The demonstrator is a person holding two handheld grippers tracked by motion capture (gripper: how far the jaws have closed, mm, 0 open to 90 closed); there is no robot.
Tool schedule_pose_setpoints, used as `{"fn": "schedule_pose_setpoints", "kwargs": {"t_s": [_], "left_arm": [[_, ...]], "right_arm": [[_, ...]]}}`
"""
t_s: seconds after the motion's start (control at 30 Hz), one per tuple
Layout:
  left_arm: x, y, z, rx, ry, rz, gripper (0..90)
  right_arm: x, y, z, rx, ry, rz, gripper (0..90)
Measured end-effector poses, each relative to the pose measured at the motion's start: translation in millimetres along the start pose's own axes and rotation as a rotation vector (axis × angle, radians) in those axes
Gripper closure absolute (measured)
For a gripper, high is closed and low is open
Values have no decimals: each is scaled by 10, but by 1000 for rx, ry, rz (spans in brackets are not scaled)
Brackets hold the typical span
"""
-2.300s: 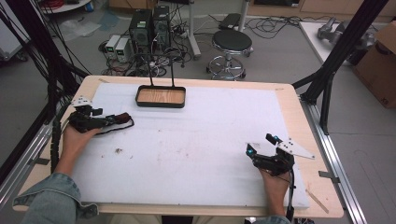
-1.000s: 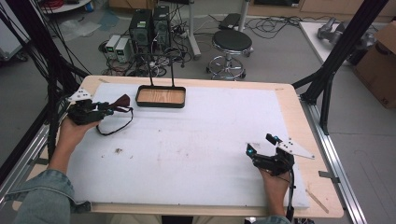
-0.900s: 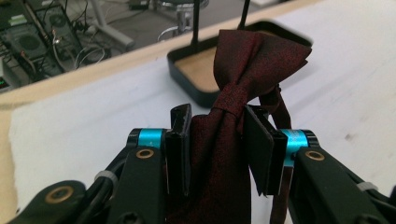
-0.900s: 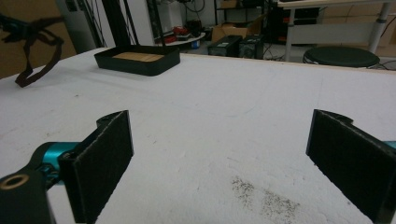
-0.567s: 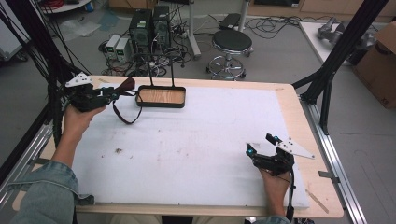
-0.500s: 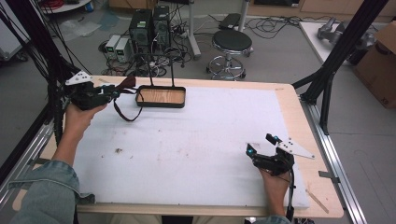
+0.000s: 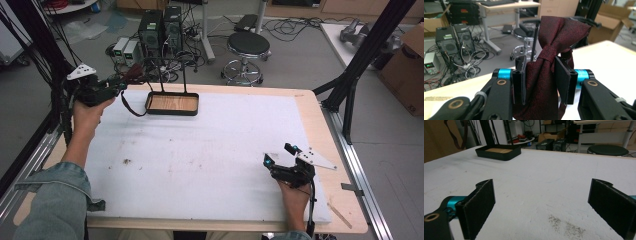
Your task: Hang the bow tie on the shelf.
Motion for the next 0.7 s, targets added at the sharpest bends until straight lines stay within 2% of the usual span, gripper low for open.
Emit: {"fn": "schedule_pose_setpoints", "kwargs": {"t_s": [0.1, 0.23, 0.4, 0.7], "left_arm": [[-29, -50, -37, -24, 7, 19, 629], [-79, -93, -82, -16, 35, 72, 630], [-103, -112, -143, -31, 33, 79, 630], [-89, -152, -289, -42, 56, 129, 630]], "right_arm": [[-1, 4, -5, 0, 3, 3, 63], [-1, 5, -8, -3, 3, 3, 64], [1, 3, -7, -9, -1, -3, 63], [4, 0, -10, -13, -4, -5, 63]]}}
Point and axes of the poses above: each handheld gripper's, and its own axes: z roughly backward along the jaws, x roughly out of its underside, y roughly to its right, the point moved 3 cm from there along -z, roughly forward along the jaws, and after that the axes turned 1 degree about y, right-handed, at the moved point
